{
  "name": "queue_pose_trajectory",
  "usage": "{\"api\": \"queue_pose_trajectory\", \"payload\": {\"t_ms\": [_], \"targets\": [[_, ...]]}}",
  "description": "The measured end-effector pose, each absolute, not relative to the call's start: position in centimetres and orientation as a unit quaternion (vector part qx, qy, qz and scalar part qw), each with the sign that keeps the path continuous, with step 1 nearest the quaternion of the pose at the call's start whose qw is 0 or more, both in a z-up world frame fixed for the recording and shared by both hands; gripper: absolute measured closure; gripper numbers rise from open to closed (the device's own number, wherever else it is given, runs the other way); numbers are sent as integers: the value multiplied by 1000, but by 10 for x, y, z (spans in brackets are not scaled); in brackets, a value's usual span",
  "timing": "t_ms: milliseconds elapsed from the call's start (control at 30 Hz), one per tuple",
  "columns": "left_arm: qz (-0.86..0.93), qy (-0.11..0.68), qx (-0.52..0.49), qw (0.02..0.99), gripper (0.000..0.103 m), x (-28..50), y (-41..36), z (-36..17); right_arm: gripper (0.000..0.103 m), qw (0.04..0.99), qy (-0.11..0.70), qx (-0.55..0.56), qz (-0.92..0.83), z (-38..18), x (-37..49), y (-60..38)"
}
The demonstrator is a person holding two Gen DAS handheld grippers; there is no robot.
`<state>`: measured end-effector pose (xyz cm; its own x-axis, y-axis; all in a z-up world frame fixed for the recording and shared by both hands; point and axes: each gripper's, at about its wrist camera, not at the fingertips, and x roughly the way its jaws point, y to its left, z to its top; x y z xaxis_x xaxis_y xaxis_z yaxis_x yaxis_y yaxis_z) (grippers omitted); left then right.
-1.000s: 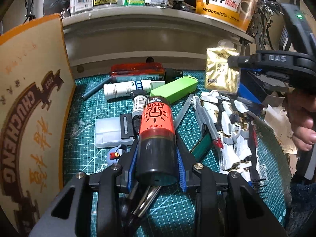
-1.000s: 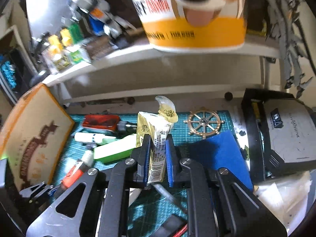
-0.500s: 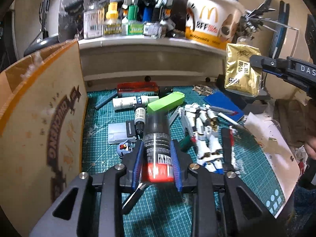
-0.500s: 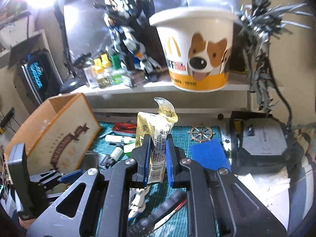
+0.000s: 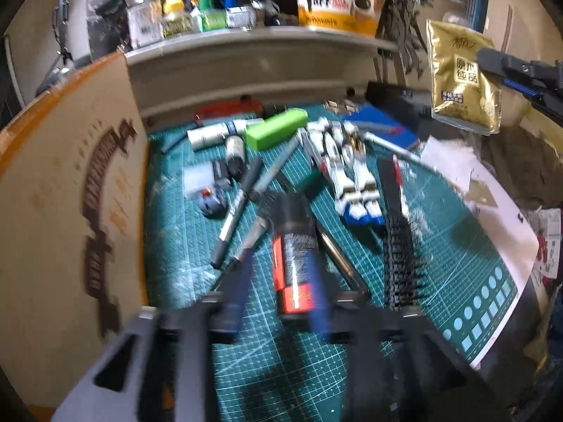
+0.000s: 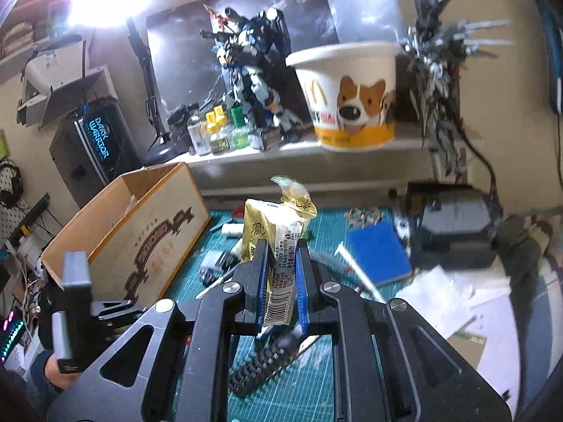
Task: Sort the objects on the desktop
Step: 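Lift the spray can with left tool while right tool lifts the gold packet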
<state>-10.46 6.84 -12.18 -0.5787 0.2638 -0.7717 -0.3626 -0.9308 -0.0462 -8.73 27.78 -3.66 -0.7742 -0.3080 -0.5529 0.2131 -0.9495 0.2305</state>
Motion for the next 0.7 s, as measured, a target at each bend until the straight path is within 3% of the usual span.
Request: {"api": "queue_pose_trajectory", "payload": {"t_ms": [333, 367, 400, 700], "targets": [[874, 65, -449, 175, 56, -128, 89, -153, 89, 148, -99, 324, -929, -63, -81, 285], [874, 61, -448, 176, 57, -127, 88, -153, 89, 147, -98, 326, -929, -64, -81, 286], [874, 58, -448, 178, 66, -127, 88, -153, 89, 145, -98, 327, -929, -66, -80, 288], [900, 52, -403, 160, 69, -99, 67, -113, 89, 143, -105, 327, -928, -69, -72, 294]]}}
